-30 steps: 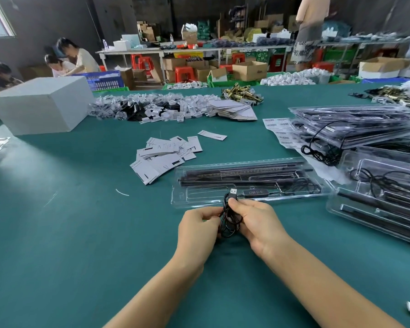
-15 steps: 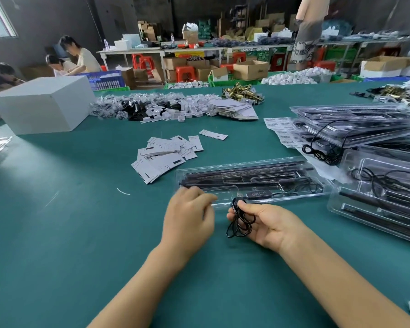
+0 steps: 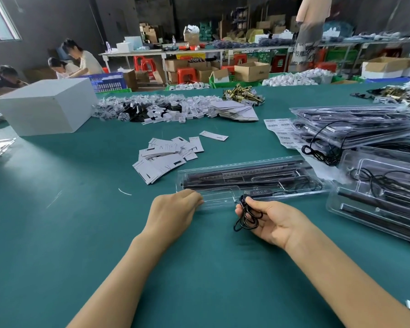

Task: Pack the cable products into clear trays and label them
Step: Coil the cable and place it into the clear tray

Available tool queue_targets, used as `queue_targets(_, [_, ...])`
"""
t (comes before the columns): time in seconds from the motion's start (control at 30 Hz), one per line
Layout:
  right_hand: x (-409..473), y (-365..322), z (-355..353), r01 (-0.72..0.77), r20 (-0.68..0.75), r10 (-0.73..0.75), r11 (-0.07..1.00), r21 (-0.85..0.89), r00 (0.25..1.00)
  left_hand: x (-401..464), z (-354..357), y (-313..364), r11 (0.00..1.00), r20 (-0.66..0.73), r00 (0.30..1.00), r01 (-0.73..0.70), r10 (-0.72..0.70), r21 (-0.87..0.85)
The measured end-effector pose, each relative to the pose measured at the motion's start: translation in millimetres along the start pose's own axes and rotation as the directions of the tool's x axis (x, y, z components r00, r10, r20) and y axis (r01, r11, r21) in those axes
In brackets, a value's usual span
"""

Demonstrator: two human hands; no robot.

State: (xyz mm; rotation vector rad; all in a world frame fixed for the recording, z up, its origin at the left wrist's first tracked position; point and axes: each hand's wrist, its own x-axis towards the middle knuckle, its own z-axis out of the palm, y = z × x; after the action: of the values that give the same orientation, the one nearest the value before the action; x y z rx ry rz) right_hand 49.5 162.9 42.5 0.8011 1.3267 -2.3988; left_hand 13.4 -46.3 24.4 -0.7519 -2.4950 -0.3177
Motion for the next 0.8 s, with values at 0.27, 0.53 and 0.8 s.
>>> queue_targets(0.27, [-4.6,3.1,3.3,0.091,-0.054,-0.086,0.992,0.086,0.995,10.3,-0.9,21.5,0.994,-0.020,0.994,-0.102,0.103,0.032])
queue_targets(0.53, [-9.9,7.7,9.3,0.185,-0.061,-0.178,0.973,0.139,0.982,37.5,-4.1,7.3,0.987,0.258,0.966,0.061,-0.021,-0.149])
queue_targets(0.8, [-5.1,20.1,32.4,0.281,-0.146,-0.256,0.941,0.187,0.955,55.2,-10.4,0.1,0.957,0.431,0.899,0.188,-0.078,-0.219])
